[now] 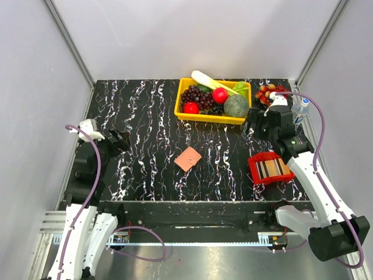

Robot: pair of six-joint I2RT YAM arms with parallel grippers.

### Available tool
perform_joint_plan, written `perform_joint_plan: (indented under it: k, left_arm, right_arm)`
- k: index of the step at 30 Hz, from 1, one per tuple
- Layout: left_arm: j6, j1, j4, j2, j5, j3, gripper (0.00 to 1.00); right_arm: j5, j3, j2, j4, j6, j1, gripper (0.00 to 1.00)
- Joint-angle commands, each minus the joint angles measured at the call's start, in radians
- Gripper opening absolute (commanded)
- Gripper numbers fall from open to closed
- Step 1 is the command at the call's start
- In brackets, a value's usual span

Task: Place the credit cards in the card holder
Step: Open the card holder at the center of the board.

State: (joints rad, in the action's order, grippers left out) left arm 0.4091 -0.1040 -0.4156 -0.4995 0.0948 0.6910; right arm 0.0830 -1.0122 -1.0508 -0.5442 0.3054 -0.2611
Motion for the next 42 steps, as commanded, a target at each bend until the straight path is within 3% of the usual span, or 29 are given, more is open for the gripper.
perform_joint_plan:
  k: [1,4,8,12,14,20,25,28,32,35,39,42]
  left_arm:
    - [0.063,0.0,0.069,-0.027,0.068,-0.004,0.99]
    - [0.12,0.0,0.054,-0.059,0.076,-0.005,0.99]
    - [0.17,0.0,0.087,-0.106,-0.029,-0.036,0.99]
    - [0.19,-0.009,0.257,-0.178,-0.328,-0.109,0.99]
    - [0.23,-0.058,0.32,-0.238,-0.328,-0.149,0.99]
    - [0.197,-0.296,0.333,-0.463,-0.152,-0.131,0.99]
    - [0.198,-0.379,0.388,-0.686,-0.174,-0.107,0.98]
    - [0.198,-0.405,0.469,-0.801,-0.254,-0.09,0.91]
    - [0.197,-0.439,0.488,-0.905,-0.248,-0.053,0.83]
    - [0.195,-0.444,0.489,-0.965,-0.26,-0.021,0.76]
    - [0.178,-0.459,0.446,-1.013,-0.227,0.018,0.66]
    - [0.163,-0.461,0.423,-1.037,-0.214,0.013,0.53]
  right_arm:
    - [-0.142,0.018,-0.003,0.059,0.069,0.0,0.99]
    - [-0.322,0.067,-0.072,0.101,0.193,-0.022,0.99]
    - [-0.234,0.127,-0.135,0.159,0.254,-0.174,0.99]
    - [-0.212,0.149,-0.205,0.188,0.339,-0.243,0.97]
    - [-0.218,0.158,-0.228,0.213,0.354,-0.271,0.9]
    - [-0.238,0.218,-0.261,0.291,0.416,-0.313,0.78]
    - [-0.252,0.201,-0.324,0.309,0.416,-0.336,0.72]
    - [-0.265,0.192,-0.353,0.331,0.422,-0.346,0.64]
    - [-0.307,0.182,-0.409,0.372,0.406,-0.359,0.57]
    - [-0.336,0.149,-0.458,0.371,0.328,-0.365,0.56]
    - [-0.284,0.083,-0.509,0.36,0.18,-0.366,0.56]
    - [-0.21,0.008,-0.551,0.337,0.098,-0.366,0.59]
